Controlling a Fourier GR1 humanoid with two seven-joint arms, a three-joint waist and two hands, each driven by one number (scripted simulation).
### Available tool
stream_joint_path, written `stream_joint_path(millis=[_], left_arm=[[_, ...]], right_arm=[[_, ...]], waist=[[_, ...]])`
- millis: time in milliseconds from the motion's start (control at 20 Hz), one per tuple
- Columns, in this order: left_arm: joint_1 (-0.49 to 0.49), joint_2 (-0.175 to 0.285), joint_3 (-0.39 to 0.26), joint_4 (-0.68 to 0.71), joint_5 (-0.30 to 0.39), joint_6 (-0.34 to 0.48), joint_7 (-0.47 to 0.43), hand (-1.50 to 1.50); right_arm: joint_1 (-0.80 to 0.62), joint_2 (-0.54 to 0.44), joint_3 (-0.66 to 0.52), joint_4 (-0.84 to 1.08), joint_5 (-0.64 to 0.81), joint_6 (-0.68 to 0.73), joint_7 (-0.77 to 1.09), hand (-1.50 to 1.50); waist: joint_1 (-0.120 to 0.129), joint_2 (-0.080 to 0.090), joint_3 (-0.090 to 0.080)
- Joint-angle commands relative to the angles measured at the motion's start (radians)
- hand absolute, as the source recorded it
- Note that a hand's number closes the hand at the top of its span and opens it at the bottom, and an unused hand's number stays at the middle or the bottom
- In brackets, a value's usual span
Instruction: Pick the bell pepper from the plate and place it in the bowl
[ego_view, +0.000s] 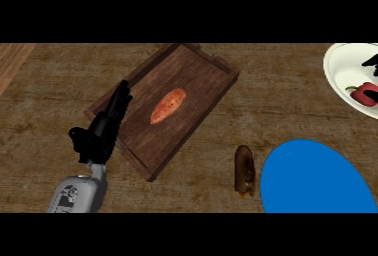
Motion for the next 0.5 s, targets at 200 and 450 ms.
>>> stream_joint_path(millis=[200, 450], left_arm=[[0.042, -0.017, -0.030, -0.028, -0.020, 0.011, -0.007, 0.00], [0.026, 0.001, 0.000, -0.021, 0.013, -0.012, 0.001, 0.00]], right_arm=[[-0.060, -0.015, -0.055, 0.152, -0.048, 0.174, -0.172, -1.50], [-0.103, -0.006, -0.153, 0.177, -0.149, 0.187, -0.187, -1.50]], waist=[[0.006, -0.001, 0.002], [-0.007, -0.003, 0.001]])
